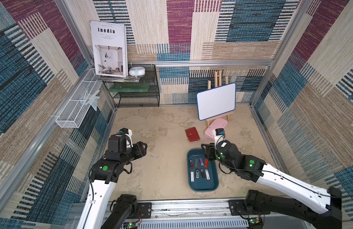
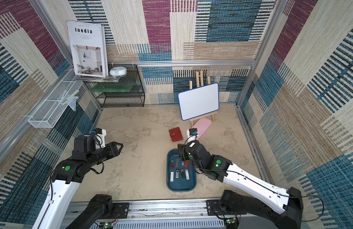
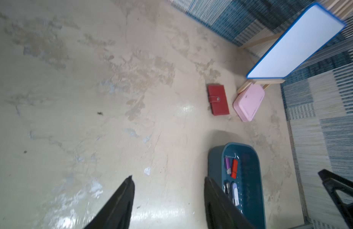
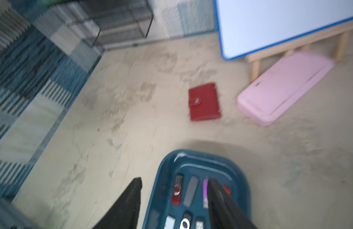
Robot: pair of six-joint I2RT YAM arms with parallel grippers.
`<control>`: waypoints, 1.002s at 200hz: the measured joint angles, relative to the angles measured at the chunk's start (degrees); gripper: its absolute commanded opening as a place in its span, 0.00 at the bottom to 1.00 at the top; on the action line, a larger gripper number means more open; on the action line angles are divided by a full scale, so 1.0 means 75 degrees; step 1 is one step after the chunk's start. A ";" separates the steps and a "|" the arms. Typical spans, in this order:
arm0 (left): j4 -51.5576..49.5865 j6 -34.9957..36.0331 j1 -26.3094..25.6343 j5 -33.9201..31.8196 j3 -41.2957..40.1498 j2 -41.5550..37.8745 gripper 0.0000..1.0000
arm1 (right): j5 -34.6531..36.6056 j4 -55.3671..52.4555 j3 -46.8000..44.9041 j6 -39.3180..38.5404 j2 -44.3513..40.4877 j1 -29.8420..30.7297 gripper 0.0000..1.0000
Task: Put the usb flash drive into the storage box
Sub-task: Reset both arms
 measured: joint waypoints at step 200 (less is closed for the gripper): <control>1.0089 0.3506 0.0280 -0.2769 -0.4188 0.4473 0.92 | 0.0769 0.9387 -0.5042 -0.3340 0.2643 -0.6196 0.97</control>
